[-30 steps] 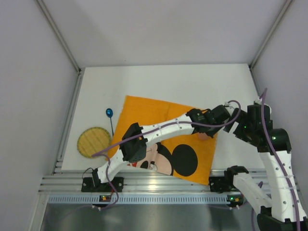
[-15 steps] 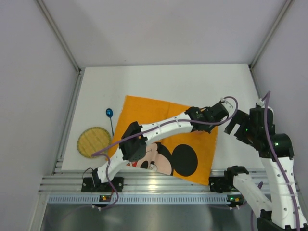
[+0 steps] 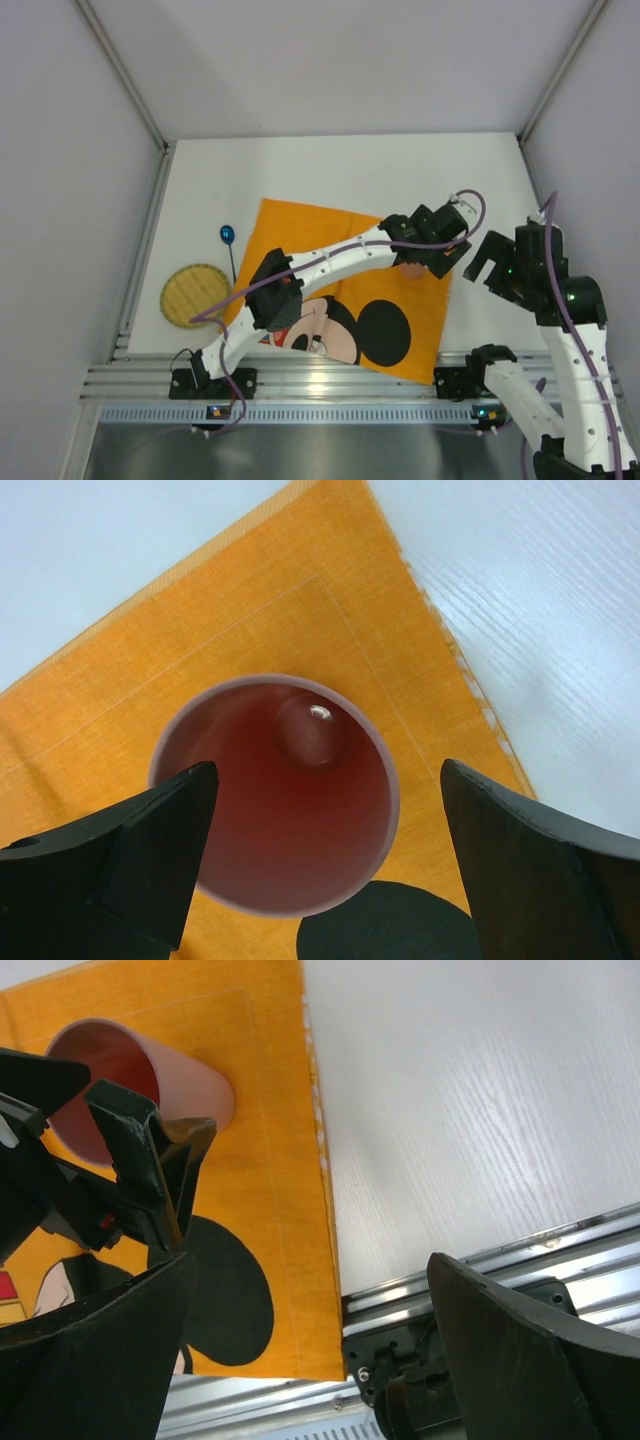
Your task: Set the dinner table for one person
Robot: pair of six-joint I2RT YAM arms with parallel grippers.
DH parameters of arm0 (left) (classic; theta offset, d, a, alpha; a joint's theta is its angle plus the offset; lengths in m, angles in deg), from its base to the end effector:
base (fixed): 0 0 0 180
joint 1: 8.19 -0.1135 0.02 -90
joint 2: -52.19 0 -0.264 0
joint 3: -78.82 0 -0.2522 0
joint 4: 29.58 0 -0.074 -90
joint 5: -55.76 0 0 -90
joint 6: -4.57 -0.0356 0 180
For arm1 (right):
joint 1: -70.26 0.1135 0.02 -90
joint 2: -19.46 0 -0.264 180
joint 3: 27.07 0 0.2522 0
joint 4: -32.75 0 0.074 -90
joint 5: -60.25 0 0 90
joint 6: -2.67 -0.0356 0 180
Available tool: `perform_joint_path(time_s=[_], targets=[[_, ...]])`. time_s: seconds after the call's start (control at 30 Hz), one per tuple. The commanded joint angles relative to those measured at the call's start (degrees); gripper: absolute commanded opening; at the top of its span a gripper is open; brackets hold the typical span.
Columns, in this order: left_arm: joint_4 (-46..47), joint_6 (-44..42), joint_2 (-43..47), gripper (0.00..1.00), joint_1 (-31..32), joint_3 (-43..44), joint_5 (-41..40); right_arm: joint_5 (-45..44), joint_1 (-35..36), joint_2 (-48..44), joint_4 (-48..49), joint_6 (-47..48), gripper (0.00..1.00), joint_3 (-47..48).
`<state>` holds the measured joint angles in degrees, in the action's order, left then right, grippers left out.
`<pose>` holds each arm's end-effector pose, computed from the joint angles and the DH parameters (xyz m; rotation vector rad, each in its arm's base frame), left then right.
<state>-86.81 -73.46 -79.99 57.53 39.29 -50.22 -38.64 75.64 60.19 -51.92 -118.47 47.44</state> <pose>0.2219 -0.4681 0.2639 0.9723 2.1976 -0.3013 0.0985 0.0038 0.3413 0.6110 2.3690 0.0916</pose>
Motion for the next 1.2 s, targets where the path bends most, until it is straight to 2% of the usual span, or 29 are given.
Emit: perform_joint_path(time_s=[0.0,0.2,0.37,0.57,0.73,1.0,1.17], targets=[[3.73,0.34,7.01,0.98,-0.32,0.20,-1.50,4.03,-0.99,2.06,1.12,-1.73,1.00,2.35],[5.41,0.07,14.75,0.99,-1.37,2.03,-3.08,3.70,-1.17,6.02,3.06,-1.92,1.00,6.56],[4.18,0.16,19.58,0.99,-2.25,4.06,-4.14,4.05,-3.18,9.54,6.22,-1.74,1.00,5.44],[1.45,0.51,27.58,0.99,-5.32,0.65,-5.46,10.79,-9.42,21.29,15.17,-2.61,1.00,1.75],[1.28,3.06,38.19,0.99,-9.63,-13.75,-5.55,15.29,-14.87,30.88,22.39,-2.18,1.00,0.07],[1.54,8.07,54.21,0.99,-17.28,-36.16,-4.93,15.65,-15.85,47.32,32.32,-0.94,1.00,-1.95],[-1.00,8.95,58.61,0.99,-20.44,-39.70,-4.58,17.84,-15.85,54.44,37.93,-2.17,0.97,-2.74]])
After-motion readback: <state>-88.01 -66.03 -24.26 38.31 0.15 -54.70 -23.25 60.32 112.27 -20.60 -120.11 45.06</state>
